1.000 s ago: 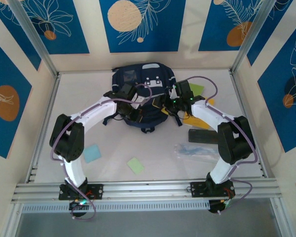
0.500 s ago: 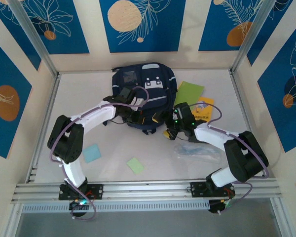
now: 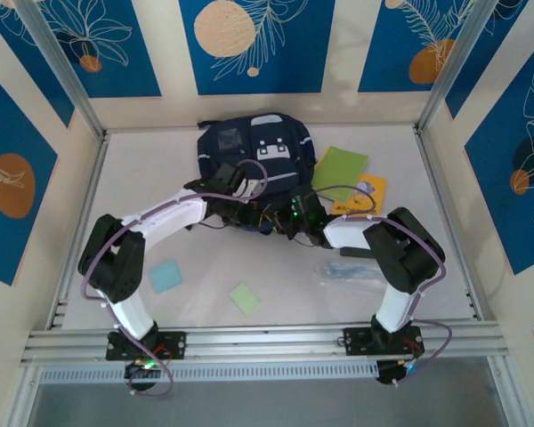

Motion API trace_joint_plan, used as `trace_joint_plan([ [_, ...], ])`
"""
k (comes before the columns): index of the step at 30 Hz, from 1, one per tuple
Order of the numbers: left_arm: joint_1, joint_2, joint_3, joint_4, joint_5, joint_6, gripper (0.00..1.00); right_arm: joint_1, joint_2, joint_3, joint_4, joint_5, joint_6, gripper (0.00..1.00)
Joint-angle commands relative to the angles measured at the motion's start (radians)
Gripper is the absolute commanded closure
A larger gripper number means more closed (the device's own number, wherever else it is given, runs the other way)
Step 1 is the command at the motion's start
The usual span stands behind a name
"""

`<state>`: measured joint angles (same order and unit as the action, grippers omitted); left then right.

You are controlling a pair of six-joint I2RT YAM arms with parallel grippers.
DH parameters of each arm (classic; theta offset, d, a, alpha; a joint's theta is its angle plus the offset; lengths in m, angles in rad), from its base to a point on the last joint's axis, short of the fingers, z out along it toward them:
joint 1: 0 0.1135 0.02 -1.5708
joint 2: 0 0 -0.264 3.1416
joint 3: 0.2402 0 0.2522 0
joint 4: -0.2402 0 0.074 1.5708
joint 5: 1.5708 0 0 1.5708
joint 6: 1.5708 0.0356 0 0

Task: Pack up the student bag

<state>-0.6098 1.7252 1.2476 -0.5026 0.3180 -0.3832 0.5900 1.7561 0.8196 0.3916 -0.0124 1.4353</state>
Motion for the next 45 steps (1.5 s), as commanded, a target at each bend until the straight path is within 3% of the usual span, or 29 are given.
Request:
trace_joint_plan([
  [1,0.021,-0.067,-0.009,-0.157,-0.093,0.108,1.0,-0.014,-0.036,0.058,-0.063,0.025,-0.113,1.0],
  [6,0.093,-0.111,-0.054,-0.249,-0.331,0.168,1.0,-0.044,-0.078,0.071,-0.179,-0.015,-0.245,1.0],
  [11,0.177,-0.085,-0.071,-0.203,-0.511,0.189,1.0,-0.056,-0.126,0.077,-0.265,-0.038,-0.344,1.0],
  [16,0.259,0.034,-0.039,-0.092,-0.727,0.179,1.0,-0.048,-0.164,0.107,-0.356,-0.107,-0.45,1.0],
  [24,0.362,0.176,0.107,0.034,-0.878,0.168,1.0,-0.017,-0.163,0.111,-0.385,-0.189,-0.525,1.0],
  [28,0.366,0.139,0.113,0.034,-0.862,0.164,1.0,-0.001,-0.082,0.16,-0.332,-0.261,-0.526,1.0],
  [29,0.365,0.122,0.105,0.031,-0.845,0.155,0.94,0.001,-0.058,0.185,-0.329,-0.285,-0.53,1.0],
  [31,0.365,0.081,0.086,0.02,-0.804,0.124,0.55,0.002,-0.018,0.238,-0.359,-0.322,-0.548,1.0],
  [32,0.366,0.058,0.072,0.017,-0.776,0.105,0.42,0.003,-0.009,0.265,-0.398,-0.324,-0.565,0.89],
  [35,0.364,-0.016,0.019,0.017,-0.671,0.058,0.27,-0.002,-0.029,0.311,-0.522,-0.276,-0.628,0.53],
  [36,0.36,-0.037,0.003,0.02,-0.639,0.047,0.23,-0.007,-0.045,0.315,-0.56,-0.253,-0.653,0.47],
  [39,0.347,-0.097,-0.041,0.031,-0.536,0.016,0.2,-0.04,-0.117,0.316,-0.694,-0.169,-0.732,0.35],
  [45,0.249,-0.168,-0.079,0.082,-0.423,-0.045,0.2,-0.196,-0.237,0.319,-0.88,-0.038,-0.865,0.27],
])
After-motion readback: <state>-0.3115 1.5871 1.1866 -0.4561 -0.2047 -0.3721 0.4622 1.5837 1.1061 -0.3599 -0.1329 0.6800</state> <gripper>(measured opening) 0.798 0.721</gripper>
